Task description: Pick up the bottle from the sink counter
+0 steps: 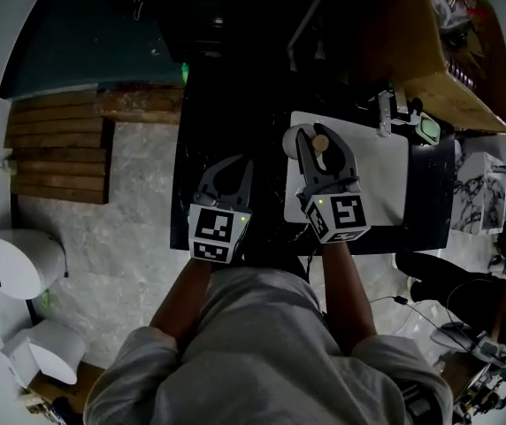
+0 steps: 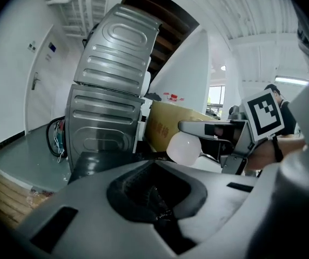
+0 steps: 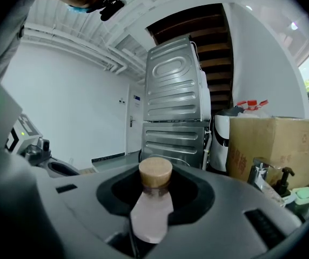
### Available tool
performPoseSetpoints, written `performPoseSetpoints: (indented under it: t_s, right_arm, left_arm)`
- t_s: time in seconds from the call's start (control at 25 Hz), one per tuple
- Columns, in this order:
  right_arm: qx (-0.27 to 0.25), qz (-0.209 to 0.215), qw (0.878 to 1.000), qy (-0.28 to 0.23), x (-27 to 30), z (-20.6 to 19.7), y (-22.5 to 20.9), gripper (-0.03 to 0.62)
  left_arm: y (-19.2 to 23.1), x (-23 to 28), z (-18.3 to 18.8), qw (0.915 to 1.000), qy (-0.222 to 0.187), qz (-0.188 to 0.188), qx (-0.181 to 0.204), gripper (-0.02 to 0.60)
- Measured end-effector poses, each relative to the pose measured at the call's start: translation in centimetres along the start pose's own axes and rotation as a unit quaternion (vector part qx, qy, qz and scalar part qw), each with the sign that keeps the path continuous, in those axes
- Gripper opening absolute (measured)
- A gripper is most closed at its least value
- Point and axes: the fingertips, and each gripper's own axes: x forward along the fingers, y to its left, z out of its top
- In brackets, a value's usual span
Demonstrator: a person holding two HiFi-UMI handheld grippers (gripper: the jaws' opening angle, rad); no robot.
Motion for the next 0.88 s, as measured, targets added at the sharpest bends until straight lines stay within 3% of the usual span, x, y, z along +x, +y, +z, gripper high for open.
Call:
performPoseSetpoints:
  t_s: [0.44, 0.88]
  right_arm:
    - [-0.007, -0.019, 1.0, -0.02, -2.3, 2.9, 0.0, 0.126]
    - [-0.005, -0.033, 0.999, -0.024, -4.6, 3.0, -0.2, 0.126]
  left_arm:
    - [-1.5, 0.8, 3.4, 0.9988, -0.031, -0.032, 0.022, 0.012]
    - [-2.7, 0.5, 4.4, 0.9973, -0.06, -0.04, 0.006, 0.012]
